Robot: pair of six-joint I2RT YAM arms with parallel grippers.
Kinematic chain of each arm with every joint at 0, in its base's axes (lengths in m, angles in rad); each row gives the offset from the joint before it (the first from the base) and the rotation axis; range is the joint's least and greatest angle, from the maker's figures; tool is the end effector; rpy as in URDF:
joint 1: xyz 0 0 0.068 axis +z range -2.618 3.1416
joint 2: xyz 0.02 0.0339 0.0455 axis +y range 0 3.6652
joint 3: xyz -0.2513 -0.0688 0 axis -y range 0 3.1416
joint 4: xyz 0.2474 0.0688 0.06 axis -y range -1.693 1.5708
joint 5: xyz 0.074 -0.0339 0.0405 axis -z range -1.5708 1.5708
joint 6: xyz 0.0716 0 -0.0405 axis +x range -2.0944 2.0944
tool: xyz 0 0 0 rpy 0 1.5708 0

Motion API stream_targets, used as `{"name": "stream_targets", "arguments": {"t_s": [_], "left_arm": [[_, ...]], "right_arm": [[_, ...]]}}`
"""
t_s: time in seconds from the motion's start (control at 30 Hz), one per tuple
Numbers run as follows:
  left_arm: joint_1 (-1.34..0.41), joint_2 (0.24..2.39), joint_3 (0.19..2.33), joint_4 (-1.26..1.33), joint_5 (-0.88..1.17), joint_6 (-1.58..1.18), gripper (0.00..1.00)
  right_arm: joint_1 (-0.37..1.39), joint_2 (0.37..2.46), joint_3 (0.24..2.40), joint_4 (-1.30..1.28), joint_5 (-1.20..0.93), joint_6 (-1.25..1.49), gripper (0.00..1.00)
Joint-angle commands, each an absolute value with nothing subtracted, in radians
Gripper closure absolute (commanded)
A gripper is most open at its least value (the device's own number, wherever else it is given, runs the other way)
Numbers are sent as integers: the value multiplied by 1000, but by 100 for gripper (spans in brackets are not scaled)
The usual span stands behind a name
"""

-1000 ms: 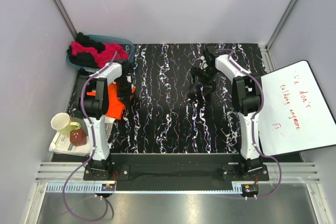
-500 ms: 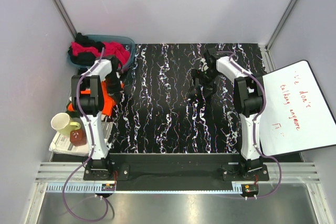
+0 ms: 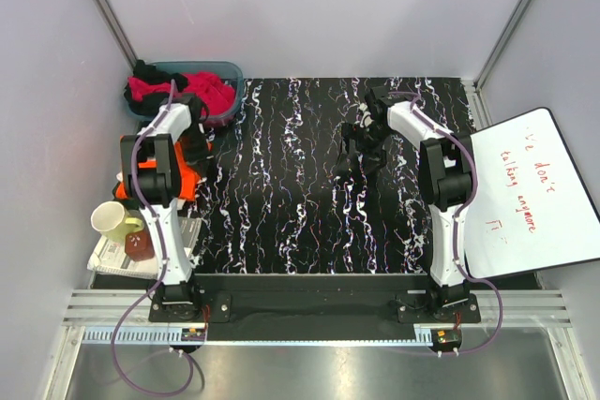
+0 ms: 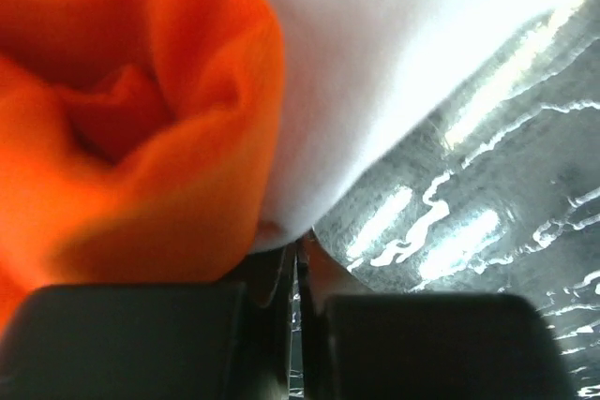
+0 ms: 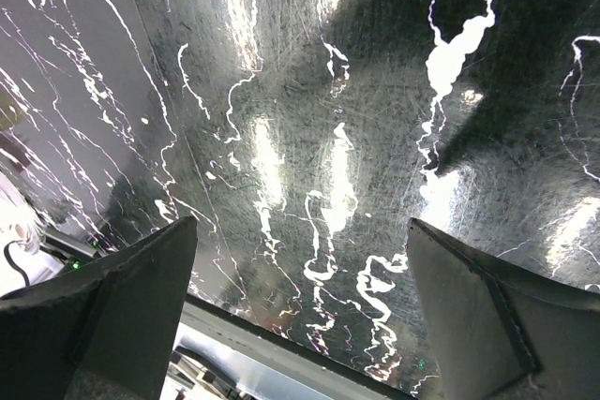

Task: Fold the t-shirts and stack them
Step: Put the neatly folded tshirt into the corner of the board with the left arm

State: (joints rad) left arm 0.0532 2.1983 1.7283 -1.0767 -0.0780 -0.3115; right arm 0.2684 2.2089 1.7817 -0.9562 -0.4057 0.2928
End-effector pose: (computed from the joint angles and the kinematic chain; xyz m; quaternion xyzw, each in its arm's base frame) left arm 0.4179 0.0278 0.1130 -0.1817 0.9825 0.0371 0.0170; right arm 0.4223 0.1455 0.1301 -0.0070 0.9754 0.2181 0.0325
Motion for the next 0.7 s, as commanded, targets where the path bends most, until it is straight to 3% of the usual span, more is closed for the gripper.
{"name": "stream_targets", "arguments": {"t_s": [0.0,0.03,0.07,0.13,0.17,0.67], "left_arm": [[46,2019,1700,-1023,-69,-296,82],[43,1996,1695,-1022,-66,-293,72],[37,1950,1689,-1022,-66,-290,53],[15,1913,1690,-1020,-67,-287,28],[6,1883,1697,-1020,-64,-287,1],[-293,1963,1862,-1012,35,-219,1]], "right_arm": [[265,2119,1798,-930,-408,296,0],[265,2115,1801,-930,-397,295,0],[264,2108,1804,-930,-391,291,0],[265,2099,1818,-930,-367,288,0],[265,2091,1822,-930,-358,284,0],[259,2031,1801,-930,-239,267,0]]}}
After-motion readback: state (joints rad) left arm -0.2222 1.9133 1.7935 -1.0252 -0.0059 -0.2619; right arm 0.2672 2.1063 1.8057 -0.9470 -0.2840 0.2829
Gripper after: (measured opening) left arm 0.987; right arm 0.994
